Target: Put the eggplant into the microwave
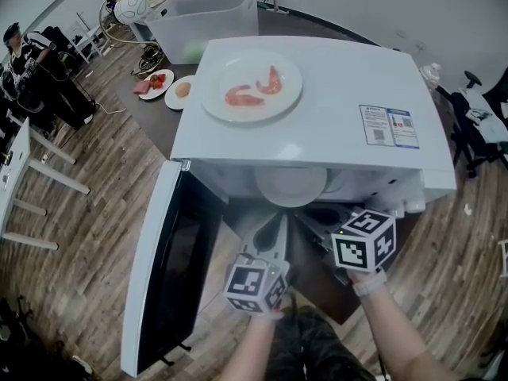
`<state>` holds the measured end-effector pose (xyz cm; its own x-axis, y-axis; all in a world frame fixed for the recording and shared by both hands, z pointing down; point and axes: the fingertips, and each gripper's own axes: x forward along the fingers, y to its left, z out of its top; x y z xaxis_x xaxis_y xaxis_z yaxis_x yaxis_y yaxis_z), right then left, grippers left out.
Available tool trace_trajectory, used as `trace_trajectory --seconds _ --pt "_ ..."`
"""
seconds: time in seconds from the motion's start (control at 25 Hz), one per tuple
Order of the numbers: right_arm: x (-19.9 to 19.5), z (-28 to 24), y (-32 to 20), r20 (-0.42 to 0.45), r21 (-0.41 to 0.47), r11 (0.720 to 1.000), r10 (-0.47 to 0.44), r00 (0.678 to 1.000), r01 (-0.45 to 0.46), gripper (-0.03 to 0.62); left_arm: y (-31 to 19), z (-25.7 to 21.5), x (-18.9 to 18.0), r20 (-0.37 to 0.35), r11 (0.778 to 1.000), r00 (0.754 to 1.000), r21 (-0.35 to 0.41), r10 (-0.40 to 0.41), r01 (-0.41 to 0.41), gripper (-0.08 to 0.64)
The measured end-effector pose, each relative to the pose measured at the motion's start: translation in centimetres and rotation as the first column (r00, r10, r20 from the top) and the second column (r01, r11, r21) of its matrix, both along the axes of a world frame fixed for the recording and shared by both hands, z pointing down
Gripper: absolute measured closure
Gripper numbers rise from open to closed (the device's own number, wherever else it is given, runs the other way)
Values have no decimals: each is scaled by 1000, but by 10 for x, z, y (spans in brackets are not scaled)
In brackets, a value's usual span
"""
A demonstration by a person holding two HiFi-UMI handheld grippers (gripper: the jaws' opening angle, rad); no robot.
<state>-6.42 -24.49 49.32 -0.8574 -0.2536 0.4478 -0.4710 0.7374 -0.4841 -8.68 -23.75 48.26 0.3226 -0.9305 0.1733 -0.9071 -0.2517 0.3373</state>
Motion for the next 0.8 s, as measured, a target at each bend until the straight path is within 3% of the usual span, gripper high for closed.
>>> trace_trajectory --seconds 0.8 --pt "-4 -2 -20 -5 37 999 10 1000 -10 592 -28 -2 0 -4 1000 1000 -3 18 -18 560"
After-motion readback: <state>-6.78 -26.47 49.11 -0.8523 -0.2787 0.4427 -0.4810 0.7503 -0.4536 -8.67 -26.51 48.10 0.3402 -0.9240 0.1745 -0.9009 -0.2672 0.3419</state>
